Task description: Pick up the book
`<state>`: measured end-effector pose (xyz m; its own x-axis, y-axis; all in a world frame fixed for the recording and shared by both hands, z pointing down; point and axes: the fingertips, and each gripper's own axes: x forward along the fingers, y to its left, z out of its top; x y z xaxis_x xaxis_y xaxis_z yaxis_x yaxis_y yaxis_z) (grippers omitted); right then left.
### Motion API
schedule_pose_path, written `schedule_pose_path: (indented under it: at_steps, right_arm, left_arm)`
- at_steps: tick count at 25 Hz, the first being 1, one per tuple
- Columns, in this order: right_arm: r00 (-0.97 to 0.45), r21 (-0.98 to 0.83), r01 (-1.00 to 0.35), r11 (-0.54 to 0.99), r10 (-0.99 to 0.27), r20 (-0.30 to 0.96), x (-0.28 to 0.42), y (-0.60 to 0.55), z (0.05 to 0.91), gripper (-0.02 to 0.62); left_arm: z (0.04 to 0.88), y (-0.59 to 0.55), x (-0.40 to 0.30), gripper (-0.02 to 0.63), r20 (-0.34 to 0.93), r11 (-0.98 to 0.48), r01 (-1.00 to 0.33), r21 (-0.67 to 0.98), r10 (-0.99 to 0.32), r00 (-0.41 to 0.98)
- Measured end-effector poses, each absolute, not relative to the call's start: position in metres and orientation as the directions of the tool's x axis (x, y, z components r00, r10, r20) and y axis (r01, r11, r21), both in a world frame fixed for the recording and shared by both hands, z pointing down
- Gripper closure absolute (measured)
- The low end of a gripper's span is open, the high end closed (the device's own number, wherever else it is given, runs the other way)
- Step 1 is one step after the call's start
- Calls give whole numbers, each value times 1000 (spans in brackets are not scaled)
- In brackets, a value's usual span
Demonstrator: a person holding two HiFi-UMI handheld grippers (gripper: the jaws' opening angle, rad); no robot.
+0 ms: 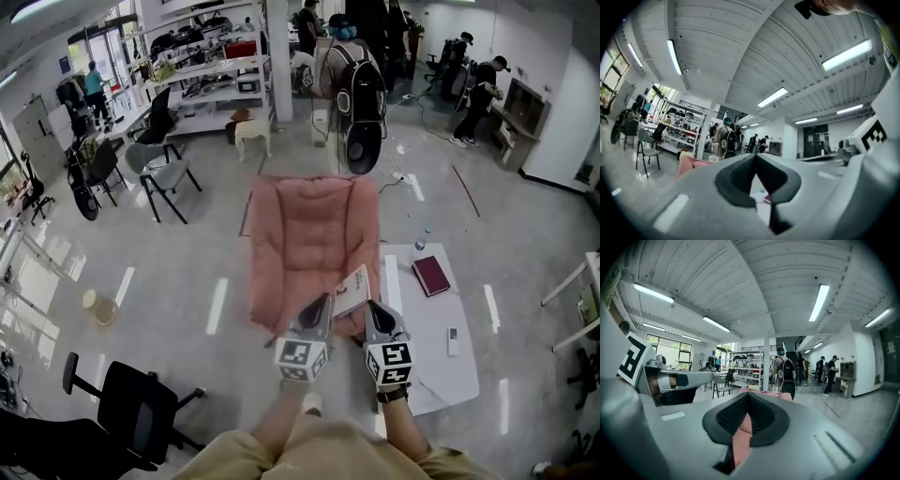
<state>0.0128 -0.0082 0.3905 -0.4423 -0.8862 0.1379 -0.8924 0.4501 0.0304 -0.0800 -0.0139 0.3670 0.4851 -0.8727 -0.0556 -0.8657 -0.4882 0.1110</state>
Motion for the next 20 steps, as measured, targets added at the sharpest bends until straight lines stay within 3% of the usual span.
schedule_pose_path:
  at_steps: [7,12,20]
  right_arm:
    - [-433,22,-894,448,-875,214,-14,-94,425,591]
    - [-369,-1,-920,392,-865,340,19,-135,460,591]
    - [-301,-11,-941,337,-825,478,79,-226,524,589]
  left_arm:
    - [401,-92,-123,607,-37,-449,-891,58,-893,448]
    - [442,-129,-114,607,81,-518,-846,128,-844,530]
    - [474,-208,-121,607,105,-434,-896,95,-890,443]
